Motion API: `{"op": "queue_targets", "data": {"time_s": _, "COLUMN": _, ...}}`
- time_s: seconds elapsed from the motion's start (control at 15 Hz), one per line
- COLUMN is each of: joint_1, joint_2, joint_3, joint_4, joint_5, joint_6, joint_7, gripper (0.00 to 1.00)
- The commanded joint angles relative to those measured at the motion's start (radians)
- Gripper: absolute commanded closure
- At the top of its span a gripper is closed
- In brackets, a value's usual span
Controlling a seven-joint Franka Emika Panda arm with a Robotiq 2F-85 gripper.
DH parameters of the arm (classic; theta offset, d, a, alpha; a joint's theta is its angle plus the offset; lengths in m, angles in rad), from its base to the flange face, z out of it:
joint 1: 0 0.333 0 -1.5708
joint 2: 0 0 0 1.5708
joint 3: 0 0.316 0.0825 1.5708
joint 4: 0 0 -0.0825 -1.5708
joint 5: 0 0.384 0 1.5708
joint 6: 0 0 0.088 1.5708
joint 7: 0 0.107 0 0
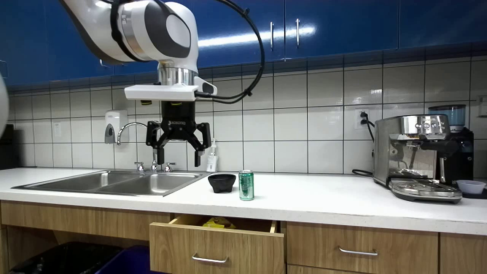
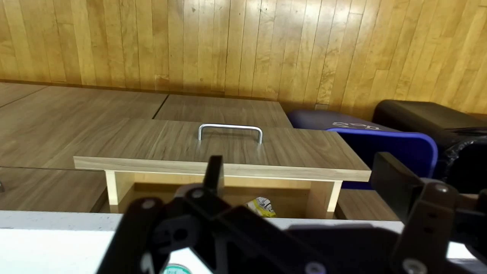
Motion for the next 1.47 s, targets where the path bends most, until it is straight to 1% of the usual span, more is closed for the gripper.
{"op": "queue_targets", "data": {"time_s": 0.0, "joint_1": -0.023, "joint_2": 0.111, "joint_3": -0.034, "joint_4": 0.039, "joint_5": -0.003, "joint_6": 0.082, "joint_7": -0.086, "gripper": 0.00}}
{"op": "queue_targets", "data": {"time_s": 0.2, "joint_1": -0.029, "joint_2": 0.190, "joint_3": -0.060, "joint_4": 0.057, "joint_5": 0.010, "joint_6": 0.150, "joint_7": -0.130, "gripper": 0.00}}
{"op": "queue_targets", "data": {"time_s": 0.47, "joint_1": -0.042, "joint_2": 0.291, "joint_3": -0.078, "joint_4": 0.095, "joint_5": 0.022, "joint_6": 0.215, "joint_7": -0.171, "gripper": 0.00}}
{"op": "queue_targets", "data": {"time_s": 0.6, "joint_1": -0.058, "joint_2": 0.331, "joint_3": -0.073, "joint_4": 0.118, "joint_5": 0.011, "joint_6": 0.226, "joint_7": -0.152, "gripper": 0.00}}
{"op": "queue_targets", "data": {"time_s": 0.67, "joint_1": -0.057, "joint_2": 0.279, "joint_3": -0.058, "joint_4": 0.072, "joint_5": 0.009, "joint_6": 0.217, "joint_7": -0.129, "gripper": 0.00}}
{"op": "queue_targets", "data": {"time_s": 0.87, "joint_1": -0.067, "joint_2": 0.321, "joint_3": -0.056, "joint_4": 0.097, "joint_5": 0.008, "joint_6": 0.225, "joint_7": -0.129, "gripper": 0.00}}
{"op": "queue_targets", "data": {"time_s": 1.4, "joint_1": -0.067, "joint_2": 0.325, "joint_3": -0.056, "joint_4": 0.103, "joint_5": 0.008, "joint_6": 0.225, "joint_7": -0.128, "gripper": 0.00}}
